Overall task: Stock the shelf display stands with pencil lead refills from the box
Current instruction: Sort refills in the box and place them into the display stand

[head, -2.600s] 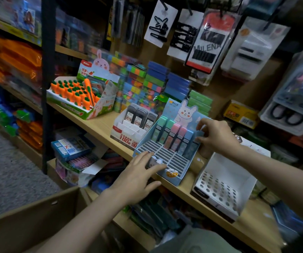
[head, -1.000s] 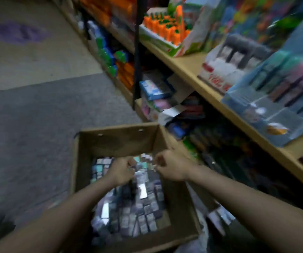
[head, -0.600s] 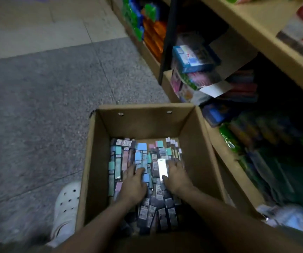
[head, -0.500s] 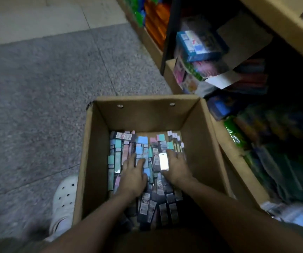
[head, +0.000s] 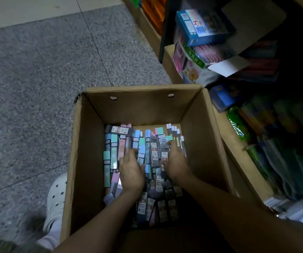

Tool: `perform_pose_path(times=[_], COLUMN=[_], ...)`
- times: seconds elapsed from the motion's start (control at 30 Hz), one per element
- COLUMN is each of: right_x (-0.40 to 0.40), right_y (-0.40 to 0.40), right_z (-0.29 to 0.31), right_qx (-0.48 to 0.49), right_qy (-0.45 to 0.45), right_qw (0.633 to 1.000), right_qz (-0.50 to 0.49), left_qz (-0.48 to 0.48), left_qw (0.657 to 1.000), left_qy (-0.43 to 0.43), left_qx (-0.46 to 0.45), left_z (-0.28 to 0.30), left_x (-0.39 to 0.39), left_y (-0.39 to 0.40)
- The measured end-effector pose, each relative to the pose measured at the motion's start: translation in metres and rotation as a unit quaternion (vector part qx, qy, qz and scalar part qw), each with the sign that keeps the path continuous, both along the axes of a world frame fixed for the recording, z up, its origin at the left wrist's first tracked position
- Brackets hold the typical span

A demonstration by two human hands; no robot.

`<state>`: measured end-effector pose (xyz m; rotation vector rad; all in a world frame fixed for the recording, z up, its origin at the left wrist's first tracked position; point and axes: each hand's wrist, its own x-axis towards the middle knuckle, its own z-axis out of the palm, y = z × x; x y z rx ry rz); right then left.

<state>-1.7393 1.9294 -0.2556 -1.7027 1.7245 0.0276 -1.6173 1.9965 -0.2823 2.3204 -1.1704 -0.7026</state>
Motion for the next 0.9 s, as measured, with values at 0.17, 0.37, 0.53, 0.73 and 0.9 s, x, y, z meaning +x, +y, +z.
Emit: perform_pose_path(times=[0.17,0.37,0.53,0.73,0.9], right_x=[-0.005,-0.019,-0.027,-0.041,-0.074], right_y=[0.012,0.028,0.021,-0.004,-0.003], right_z=[0.005,0.029,0.081,0.190,0.284], right_qx=[0.007,0.003,-0.028,-0.158,-0.258], right_qy=[-0.088,-0.134,-0.172,-0.207,-0.204], right_qw=[0.993,0.988,0.984,0.965,0.944], right_qz=[-0.078,-0.076,-0.047,-0.007,-0.013], left_qz=[-0.019,0.003,0.078,-0.120,-0.286], left_qw=[0.995,0.994,0.946,0.905,0.884], left_qy=[-0.039,0.073,0.308,0.408,0.362], left_qx=[0.092,0.084,0.064,-0.023,-0.080], left_z=[0.009,0.025,0.075,0.195,0.291], left_x=[-0.004,0.000,0.014,0.008,-0.012], left_y=[-0.001,0.008,-0.009,-0.039,-0.063])
